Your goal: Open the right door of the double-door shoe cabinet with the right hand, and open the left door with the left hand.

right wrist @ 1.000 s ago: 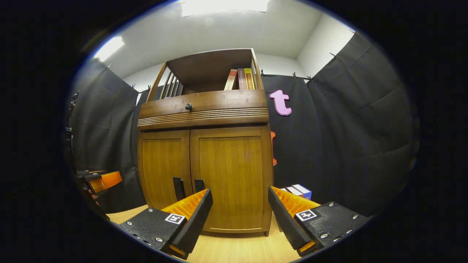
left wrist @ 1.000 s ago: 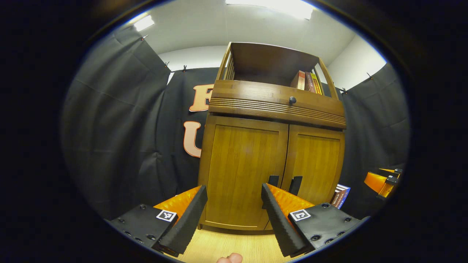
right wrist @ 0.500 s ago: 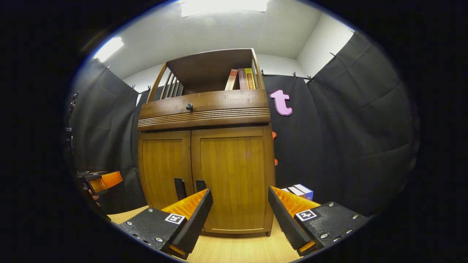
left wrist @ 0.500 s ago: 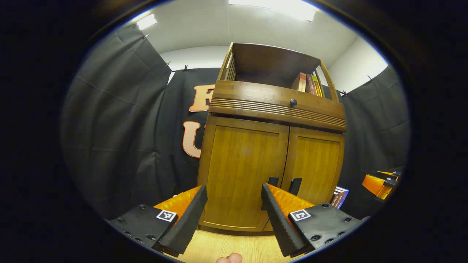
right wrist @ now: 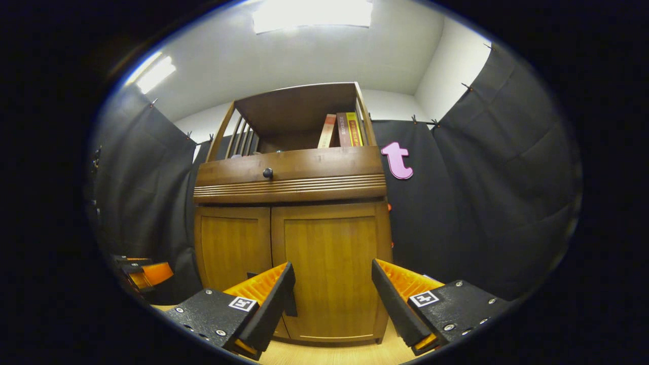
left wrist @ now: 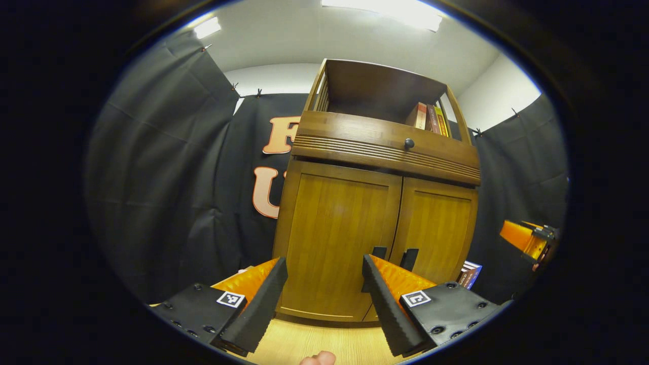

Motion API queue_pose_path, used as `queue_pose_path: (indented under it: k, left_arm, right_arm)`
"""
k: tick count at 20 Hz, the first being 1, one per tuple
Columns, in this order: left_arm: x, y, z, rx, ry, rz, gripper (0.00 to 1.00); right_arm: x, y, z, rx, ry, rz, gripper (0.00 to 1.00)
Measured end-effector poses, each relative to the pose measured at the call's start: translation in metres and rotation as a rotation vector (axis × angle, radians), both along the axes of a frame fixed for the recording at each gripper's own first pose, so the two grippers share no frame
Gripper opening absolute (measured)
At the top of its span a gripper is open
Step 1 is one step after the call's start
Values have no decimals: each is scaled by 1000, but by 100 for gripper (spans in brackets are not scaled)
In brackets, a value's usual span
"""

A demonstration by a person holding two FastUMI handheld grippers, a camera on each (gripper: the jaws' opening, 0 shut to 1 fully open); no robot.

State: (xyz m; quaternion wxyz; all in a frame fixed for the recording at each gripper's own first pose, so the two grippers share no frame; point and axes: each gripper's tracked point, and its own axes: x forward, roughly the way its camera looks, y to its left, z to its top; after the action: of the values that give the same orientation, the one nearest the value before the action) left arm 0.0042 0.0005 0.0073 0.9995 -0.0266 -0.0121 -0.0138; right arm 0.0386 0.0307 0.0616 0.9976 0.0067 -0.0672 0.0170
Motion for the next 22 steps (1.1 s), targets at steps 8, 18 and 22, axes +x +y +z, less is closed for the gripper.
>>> queue_pose_path:
  k: [8, 18, 22]
  left_arm:
    - [-13, 19, -5, -33, 12, 49, 99]
    - [-29, 52, 2, -15, -10, 128, 97]
    - [-27, 55, 1, -10, -7, 132, 99]
  right_arm:
    - [95, 71, -14, -117, -23, 108, 94]
    - [168, 85, -146, -141, 200, 35, 93]
    - [176, 80, -172, -92, 269, -1, 93]
